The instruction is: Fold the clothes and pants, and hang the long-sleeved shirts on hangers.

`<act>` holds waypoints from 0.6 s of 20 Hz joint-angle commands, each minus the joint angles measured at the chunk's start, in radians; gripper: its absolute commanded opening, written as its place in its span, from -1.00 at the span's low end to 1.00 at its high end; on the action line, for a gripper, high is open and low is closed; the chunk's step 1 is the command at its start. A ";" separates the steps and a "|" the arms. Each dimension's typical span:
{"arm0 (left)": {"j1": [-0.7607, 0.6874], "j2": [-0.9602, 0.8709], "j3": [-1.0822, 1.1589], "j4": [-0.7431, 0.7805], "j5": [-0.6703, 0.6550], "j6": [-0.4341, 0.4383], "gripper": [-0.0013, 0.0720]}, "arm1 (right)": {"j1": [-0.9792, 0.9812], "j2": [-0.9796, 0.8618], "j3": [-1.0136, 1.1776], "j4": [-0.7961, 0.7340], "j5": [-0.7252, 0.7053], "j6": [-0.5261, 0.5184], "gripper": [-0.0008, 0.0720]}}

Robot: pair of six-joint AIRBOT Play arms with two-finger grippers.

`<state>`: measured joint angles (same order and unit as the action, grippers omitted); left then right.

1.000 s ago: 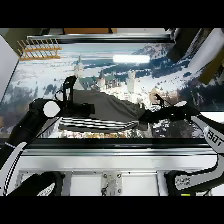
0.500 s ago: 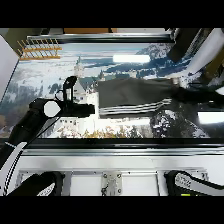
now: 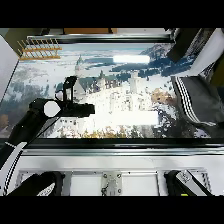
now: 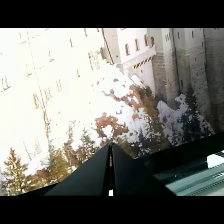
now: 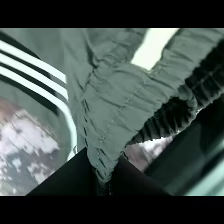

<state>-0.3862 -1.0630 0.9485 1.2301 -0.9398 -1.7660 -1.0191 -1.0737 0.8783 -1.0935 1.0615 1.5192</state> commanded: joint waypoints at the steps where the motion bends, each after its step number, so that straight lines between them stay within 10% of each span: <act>1: 0.000 -0.001 0.001 0.000 0.001 0.000 -0.95 | -0.029 0.053 -0.150 -0.026 0.065 0.042 -0.95; 5: 0.000 -0.001 0.000 0.001 0.000 0.000 -0.95 | -0.023 0.082 -0.217 -0.109 0.080 0.039 -0.90; 8: 0.000 -0.001 0.001 0.001 -0.001 0.000 -0.95 | -0.023 0.084 -0.177 -0.257 0.093 0.037 0.66; 12: 0.000 -0.001 0.000 0.001 0.001 0.000 -0.95 | -0.003 0.127 -0.002 -0.317 0.040 -0.005 0.68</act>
<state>-0.3862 -1.0630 0.9485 1.2304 -0.9398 -1.7660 -1.0374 -0.9756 0.7822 -1.3544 1.1393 1.5520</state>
